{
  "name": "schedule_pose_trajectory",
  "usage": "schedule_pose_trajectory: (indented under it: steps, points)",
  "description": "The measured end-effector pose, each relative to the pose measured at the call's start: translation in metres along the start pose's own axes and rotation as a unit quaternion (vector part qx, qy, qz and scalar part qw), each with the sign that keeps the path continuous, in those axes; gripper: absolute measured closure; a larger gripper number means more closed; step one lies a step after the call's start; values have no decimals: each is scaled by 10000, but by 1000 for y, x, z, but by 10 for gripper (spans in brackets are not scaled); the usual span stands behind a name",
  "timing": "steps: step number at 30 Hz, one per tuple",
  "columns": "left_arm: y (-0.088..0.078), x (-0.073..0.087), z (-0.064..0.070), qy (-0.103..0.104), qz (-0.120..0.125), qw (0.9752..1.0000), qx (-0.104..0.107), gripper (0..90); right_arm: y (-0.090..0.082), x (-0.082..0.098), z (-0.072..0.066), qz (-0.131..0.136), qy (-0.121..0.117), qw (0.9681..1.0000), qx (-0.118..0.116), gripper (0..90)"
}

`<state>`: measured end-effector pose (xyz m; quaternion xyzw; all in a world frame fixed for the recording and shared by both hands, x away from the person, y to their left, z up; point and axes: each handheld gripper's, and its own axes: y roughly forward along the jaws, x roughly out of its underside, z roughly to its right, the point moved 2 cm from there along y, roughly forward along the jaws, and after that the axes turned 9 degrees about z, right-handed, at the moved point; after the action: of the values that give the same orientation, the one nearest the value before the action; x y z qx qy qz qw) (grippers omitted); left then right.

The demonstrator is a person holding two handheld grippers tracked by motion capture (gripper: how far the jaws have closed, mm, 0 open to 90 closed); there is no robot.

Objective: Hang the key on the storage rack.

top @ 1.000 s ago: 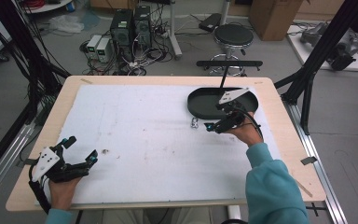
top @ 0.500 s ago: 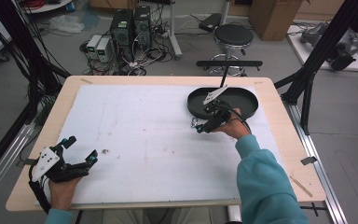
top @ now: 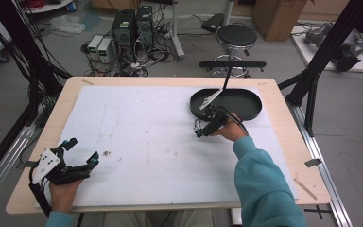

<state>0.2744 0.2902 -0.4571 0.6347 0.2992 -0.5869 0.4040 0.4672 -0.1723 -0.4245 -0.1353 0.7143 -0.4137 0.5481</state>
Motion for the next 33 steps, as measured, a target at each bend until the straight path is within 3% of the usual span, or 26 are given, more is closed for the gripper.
schedule_pose_trajectory:
  steps: [5, 8, 9, 13, 16, 25, 33]
  points:
    - [0, 0, 0, -6, 0, 10000, -5, 31, 4, 1, 1, -81, 79, 9999, -1, 209]
    - [0, 0, 0, -2, -1, 10000, -1, 31, 5, 1, 2, -87, 49, 9999, 9, 298]
    - [0, 0, 0, -9, 0, 10000, -8, 31, 5, 1, 3, -108, 7, 9999, 71, 379]
    - [0, 0, 0, -9, -4, 10000, -10, 31, 5, 1, 4, -71, 70, 9999, 119, 440]
    - [0, 0, 0, -8, -2, 10000, -7, 31, 5, 2, 7, -67, 92, 9999, 107, 539]
    - [0, 0, 0, -5, 2, 10000, -1, 31, 7, 2, 8, -134, 55, 9998, 109, 653]
    - [0, 0, 0, -1, -1, 10000, -1, 31, 8, 2, 9, -162, 107, 9997, 175, 698]
